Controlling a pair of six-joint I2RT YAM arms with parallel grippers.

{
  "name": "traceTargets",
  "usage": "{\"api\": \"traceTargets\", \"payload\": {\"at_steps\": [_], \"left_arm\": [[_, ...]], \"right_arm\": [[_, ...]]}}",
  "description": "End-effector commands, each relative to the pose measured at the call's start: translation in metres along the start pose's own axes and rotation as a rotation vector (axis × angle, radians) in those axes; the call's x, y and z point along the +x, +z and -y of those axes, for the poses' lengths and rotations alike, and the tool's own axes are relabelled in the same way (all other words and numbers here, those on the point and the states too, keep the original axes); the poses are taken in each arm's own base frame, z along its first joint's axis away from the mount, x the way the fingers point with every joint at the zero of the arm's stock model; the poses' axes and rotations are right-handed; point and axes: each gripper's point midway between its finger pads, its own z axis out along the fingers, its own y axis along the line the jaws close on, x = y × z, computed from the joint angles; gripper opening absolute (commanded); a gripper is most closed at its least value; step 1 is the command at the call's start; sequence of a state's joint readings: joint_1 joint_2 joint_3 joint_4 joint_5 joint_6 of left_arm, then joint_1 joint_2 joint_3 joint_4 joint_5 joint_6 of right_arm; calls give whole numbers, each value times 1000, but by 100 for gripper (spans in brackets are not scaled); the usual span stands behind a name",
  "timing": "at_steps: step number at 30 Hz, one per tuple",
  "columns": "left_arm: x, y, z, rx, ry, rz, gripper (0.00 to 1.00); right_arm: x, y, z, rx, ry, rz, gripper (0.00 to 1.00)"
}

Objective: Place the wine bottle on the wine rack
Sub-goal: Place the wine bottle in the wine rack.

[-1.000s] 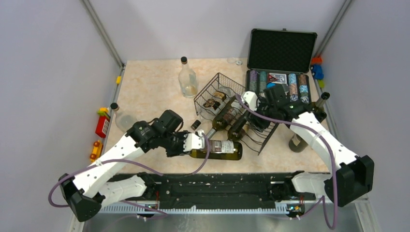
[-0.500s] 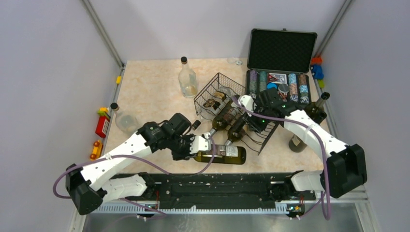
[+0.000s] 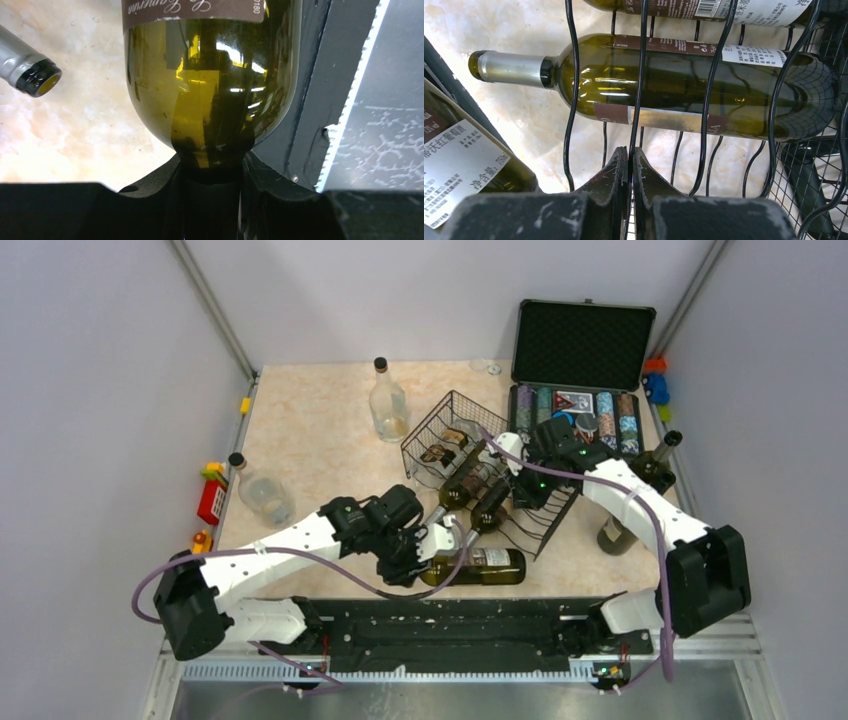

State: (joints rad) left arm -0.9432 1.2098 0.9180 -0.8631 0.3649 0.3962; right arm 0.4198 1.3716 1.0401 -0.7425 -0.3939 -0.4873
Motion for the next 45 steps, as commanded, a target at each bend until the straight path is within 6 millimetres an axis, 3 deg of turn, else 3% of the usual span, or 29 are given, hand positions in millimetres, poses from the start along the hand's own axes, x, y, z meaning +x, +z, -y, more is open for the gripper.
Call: {"api": "traceTargets", "payload": {"at_steps": [1, 10, 21, 33, 43, 45], "left_arm": [[-42, 0, 8, 38, -64, 160, 0], [-48, 2, 8, 31, -121, 149, 0], [-48, 9, -8, -34, -222, 91, 0], [-37, 1, -22, -116, -265, 106, 0], [-35, -10, -30, -154, -295, 143, 0], [-37, -7, -29, -141, -306, 149, 0]], "right_arm": [[-44, 0, 2, -37, -50, 137, 0], [-69, 1, 2, -83, -32, 192, 0], [-97, 10, 3, -75, 6, 292, 0], [-114, 18, 2, -90, 5, 335, 0], [-113, 22, 3, -103, 2, 318, 0], [-115, 20, 3, -101, -4, 320, 6]]}}
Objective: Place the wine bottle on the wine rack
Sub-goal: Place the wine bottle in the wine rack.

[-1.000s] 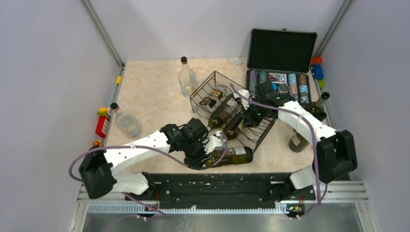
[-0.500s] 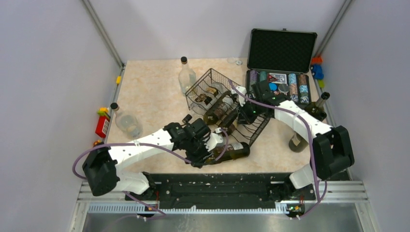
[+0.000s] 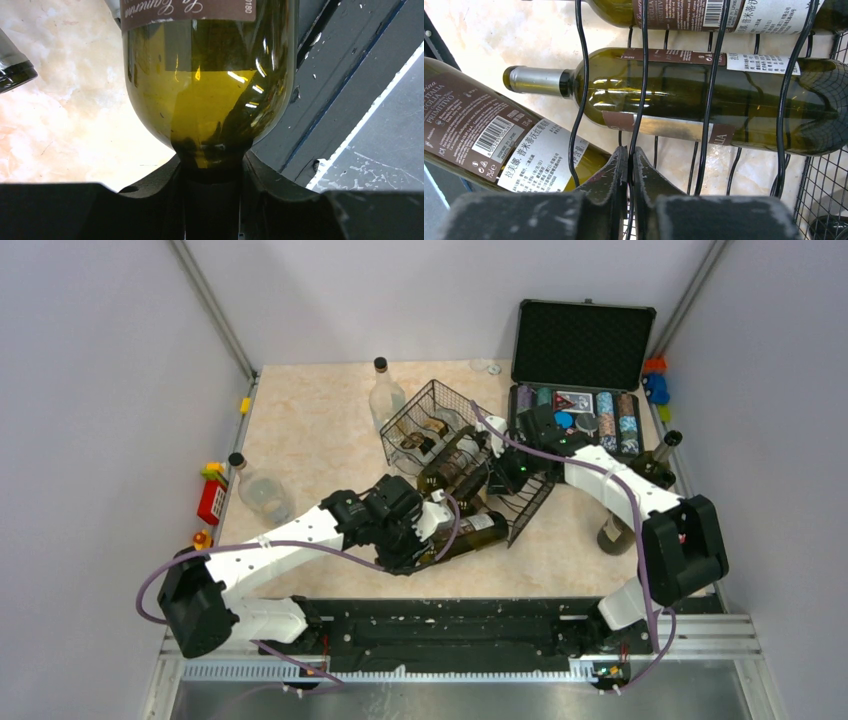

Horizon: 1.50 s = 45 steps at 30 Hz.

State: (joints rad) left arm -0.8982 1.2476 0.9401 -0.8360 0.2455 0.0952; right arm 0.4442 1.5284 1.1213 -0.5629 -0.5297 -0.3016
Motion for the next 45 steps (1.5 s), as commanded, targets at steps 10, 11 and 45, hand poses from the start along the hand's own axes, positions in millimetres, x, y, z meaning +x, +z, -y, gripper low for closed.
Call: {"api": "traceTargets", "payload": {"at_steps": [10, 11, 45], "left_arm": [[-51, 7, 13, 83, -40, 182, 0], [-53, 8, 13, 89, -40, 182, 0], [-46, 48, 72, 389, -106, 115, 17]], "right_arm": [[-59, -16, -11, -28, -160, 162, 58], [-58, -17, -13, -31, -163, 158, 63], [-29, -46, -11, 9, -230, 147, 75]]}}
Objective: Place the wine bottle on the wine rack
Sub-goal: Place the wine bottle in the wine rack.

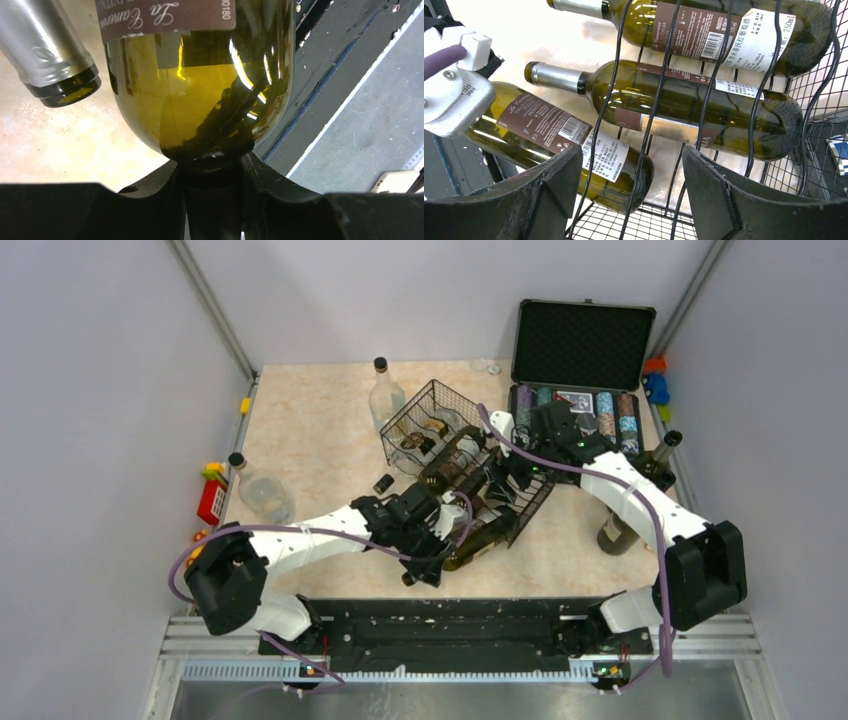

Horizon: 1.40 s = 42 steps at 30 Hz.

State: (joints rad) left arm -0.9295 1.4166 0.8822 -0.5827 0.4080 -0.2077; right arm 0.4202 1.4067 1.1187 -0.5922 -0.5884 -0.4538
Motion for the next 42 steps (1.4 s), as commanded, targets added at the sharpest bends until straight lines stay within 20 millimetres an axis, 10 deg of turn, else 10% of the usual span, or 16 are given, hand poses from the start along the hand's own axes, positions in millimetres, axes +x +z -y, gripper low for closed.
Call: {"api": "traceTargets", "payload": {"at_steps": [1, 42], "left_arm": [[-15, 5, 44, 231, 165, 61, 17], [-14, 28, 57, 267, 133, -94, 33]], "right_arm": [[-11, -12, 0, 21, -47, 49, 75], [-4, -12, -7, -11, -53, 27, 74]]}}
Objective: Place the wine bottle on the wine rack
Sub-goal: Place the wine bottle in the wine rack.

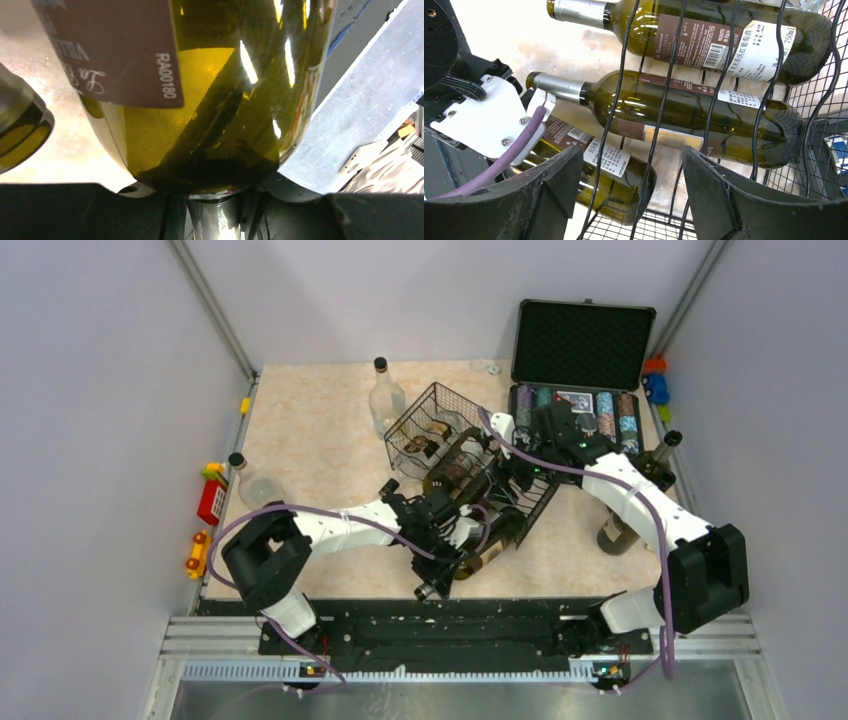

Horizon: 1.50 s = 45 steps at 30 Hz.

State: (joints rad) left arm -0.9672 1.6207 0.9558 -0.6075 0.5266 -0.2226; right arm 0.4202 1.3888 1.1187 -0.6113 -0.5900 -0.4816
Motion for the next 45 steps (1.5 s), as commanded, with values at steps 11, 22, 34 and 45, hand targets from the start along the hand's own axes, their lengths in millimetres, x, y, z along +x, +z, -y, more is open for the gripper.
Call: {"api": "traceTargets", "payload": {"at_steps": [11, 22, 34, 45], "left_arm": [[-26, -9, 47, 128, 242, 89, 42], [-29, -13, 44, 87, 267, 113, 40], [-27, -6, 57, 135, 274, 61, 44], [-28, 1, 56, 130, 262, 29, 45]], "right_arm": [[17, -2, -2, 13, -8, -21, 71], [26, 10, -10, 5, -25, -66, 62], [29, 22, -10, -17, -14, -89, 42], [31, 24, -12, -24, -18, -92, 39]]}}
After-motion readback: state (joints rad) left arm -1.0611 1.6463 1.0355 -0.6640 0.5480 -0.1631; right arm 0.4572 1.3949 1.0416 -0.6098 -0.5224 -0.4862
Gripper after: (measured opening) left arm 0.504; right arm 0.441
